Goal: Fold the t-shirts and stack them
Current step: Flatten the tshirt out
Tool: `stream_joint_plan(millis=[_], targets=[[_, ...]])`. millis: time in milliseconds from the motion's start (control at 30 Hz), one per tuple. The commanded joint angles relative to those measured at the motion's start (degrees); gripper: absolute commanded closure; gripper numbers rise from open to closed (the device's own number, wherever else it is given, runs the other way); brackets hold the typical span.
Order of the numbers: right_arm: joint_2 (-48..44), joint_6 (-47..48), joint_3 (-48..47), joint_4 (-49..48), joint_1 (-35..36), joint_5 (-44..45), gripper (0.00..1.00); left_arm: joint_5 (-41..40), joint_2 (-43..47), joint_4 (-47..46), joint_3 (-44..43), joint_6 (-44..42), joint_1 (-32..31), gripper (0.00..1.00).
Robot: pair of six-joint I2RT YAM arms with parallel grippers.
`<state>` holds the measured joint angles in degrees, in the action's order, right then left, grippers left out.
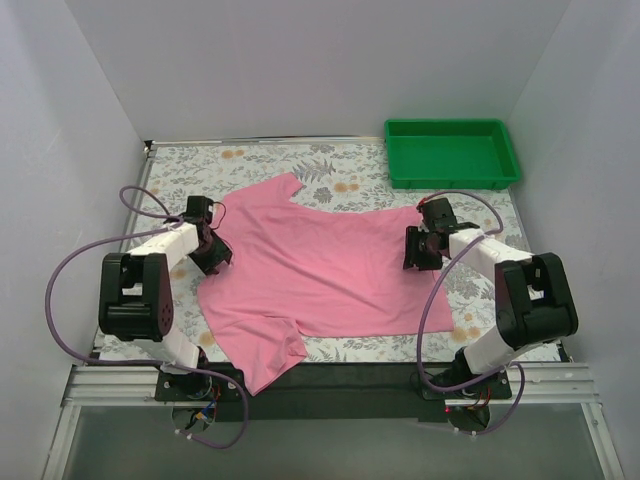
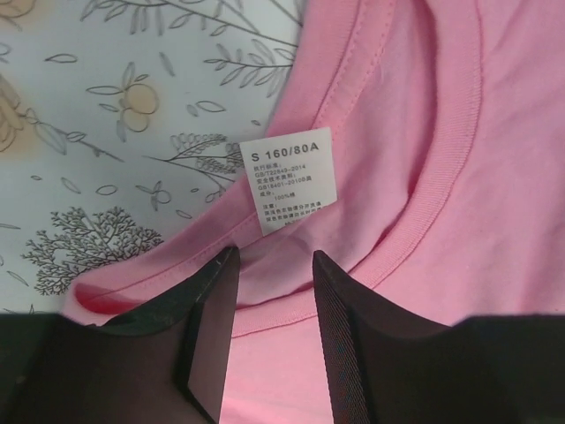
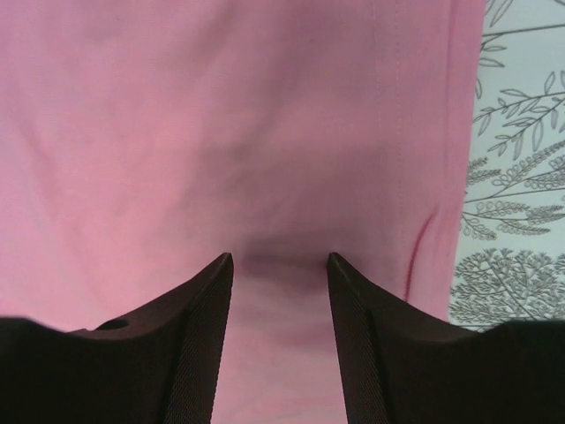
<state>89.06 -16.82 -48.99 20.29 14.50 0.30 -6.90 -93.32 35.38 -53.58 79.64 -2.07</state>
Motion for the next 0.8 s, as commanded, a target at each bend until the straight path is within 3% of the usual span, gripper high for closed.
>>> stream_joint_plan(millis=[0, 300, 433, 600, 767], targets=[[-3.0, -2.5, 4.2, -1.1, -0.6, 0.1, 0.53, -2.5, 2.2, 2.2, 5.4, 2.5, 1.6, 0.62], [-15.4, -5.9, 16.8, 4.2, -0.9, -3.5, 0.53, 3.1, 10.8, 6.1, 14.5, 5.8, 5.6, 0.64], [-20.8, -6.1, 17.2, 6.8, -1.0, -3.1, 0.52, 5.2, 16.6, 8.5, 15.8, 6.6, 5.8, 0.64], [-22.4, -2.5, 10.3, 7.0, -1.2, -1.5, 0.53, 2.9, 19.9, 8.0, 8.4, 3.3, 5.8, 0.44], [-17.0, 1.3, -2.1, 3.0, -1.8, 1.8, 0.55, -1.2, 11.6, -1.6, -5.5, -2.2, 4.0, 0.32]])
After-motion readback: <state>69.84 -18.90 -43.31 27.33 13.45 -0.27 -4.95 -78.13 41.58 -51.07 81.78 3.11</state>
